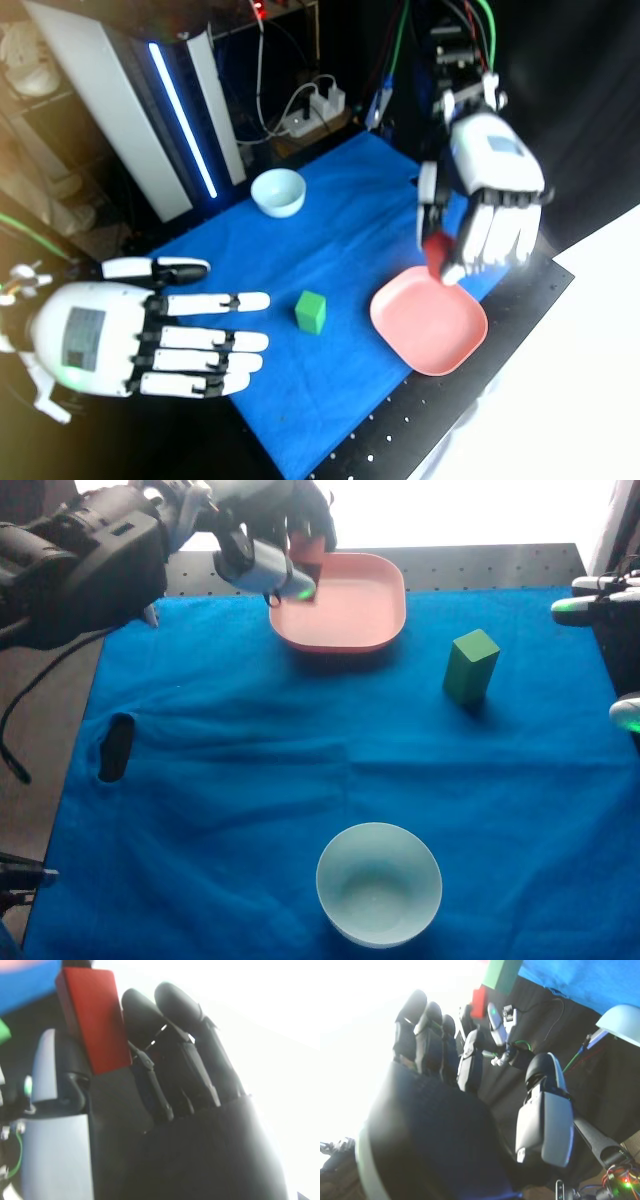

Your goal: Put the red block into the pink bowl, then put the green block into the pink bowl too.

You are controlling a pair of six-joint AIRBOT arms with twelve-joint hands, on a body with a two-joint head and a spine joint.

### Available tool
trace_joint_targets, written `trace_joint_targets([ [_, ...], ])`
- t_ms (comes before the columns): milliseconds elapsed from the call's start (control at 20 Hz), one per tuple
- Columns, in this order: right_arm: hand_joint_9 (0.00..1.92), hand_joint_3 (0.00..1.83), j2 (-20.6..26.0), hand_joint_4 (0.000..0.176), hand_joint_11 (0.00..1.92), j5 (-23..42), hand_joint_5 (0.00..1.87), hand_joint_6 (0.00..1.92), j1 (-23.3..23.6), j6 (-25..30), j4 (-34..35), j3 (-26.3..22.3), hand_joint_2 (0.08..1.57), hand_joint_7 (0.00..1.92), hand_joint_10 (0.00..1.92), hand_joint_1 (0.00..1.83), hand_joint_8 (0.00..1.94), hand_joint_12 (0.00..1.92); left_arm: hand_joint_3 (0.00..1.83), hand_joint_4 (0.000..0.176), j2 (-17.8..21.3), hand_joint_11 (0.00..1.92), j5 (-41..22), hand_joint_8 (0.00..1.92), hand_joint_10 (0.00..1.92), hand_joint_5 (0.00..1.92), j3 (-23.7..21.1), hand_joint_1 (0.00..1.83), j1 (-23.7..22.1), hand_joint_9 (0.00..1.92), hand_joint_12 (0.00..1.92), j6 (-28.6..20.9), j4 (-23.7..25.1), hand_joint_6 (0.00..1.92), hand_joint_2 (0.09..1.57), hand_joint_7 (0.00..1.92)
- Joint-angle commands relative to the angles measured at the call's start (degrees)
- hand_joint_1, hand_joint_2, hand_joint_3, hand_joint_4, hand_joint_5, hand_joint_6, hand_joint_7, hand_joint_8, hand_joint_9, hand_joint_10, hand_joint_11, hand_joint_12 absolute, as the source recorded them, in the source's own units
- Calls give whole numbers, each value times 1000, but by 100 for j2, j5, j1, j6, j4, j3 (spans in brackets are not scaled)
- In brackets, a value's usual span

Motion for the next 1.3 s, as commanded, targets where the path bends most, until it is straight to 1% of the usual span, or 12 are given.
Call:
trace_joint_targets([
  [0,284,0,-9,163,0,662,430,1,115,42,251,35,1052,292,0,683,0,881,0,0,-29,17,-501,150,793,808,80,826,-24,706,1786,-2,-49,120,1056,1002],
  [50,270,0,-11,161,0,662,433,1,115,42,246,35,1051,289,0,667,0,844,0,0,-82,270,-418,60,738,757,164,776,4,687,1667,-2,-80,27,1024,923],
  [300,295,0,-38,119,88,662,431,0,115,46,229,36,1077,280,2,713,0,823,2,51,-99,6,-380,0,561,588,214,788,96,499,1599,-1,-265,0,988,709],
  [450,306,0,-39,149,181,663,382,0,138,91,222,35,1121,266,0,666,2,703,0,31,213,21,-757,0,265,544,-180,794,205,545,1244,14,-265,0,986,638],
  [550,223,0,-37,175,75,663,370,0,183,108,204,36,1116,247,0,638,0,626,2,96,549,0,-1169,0,56,423,-623,711,331,465,708,105,-265,0,1001,512],
  [650,197,0,-36,176,49,663,374,3,255,111,147,37,1108,240,0,681,0,611,0,154,882,0,-1481,0,20,315,-1011,668,454,451,1099,243,-264,3,976,425],
  [750,157,0,-36,176,1,662,345,1,402,111,32,51,1094,212,1,624,1,551,0,175,1347,0,-1895,2,4,260,-1569,680,649,384,1064,385,-237,1,958,349],
  [900,174,0,-38,176,19,662,341,1,465,111,25,67,1066,225,4,636,3,477,0,172,1754,0,-2482,2,2,241,-2088,659,960,252,814,388,-198,1,952,251],
  [1000,243,0,-53,176,89,662,342,2,518,111,25,93,1053,253,25,655,10,510,1,136,2038,0,-2886,19,20,175,-2437,743,1238,37,170,388,-203,14,956,88],
  [1100,260,0,-85,170,88,661,343,0,599,111,25,136,1010,257,5,698,1,561,0,119,2359,0,-3239,0,0,93,-2777,727,1595,1,6,387,-276,0,943,3],
  [1200,259,0,-118,107,41,642,348,0,649,112,26,177,1031,268,0,739,0,626,0,104,2551,0,-3447,0,0,81,-3011,817,1829,0,0,387,-285,0,946,0],
  [1250,271,0,-161,105,38,621,357,2,717,112,25,215,1029,282,3,759,3,642,0,128,2654,0,-3638,0,0,41,-3162,808,1984,0,0,388,-306,0,946,0],
])
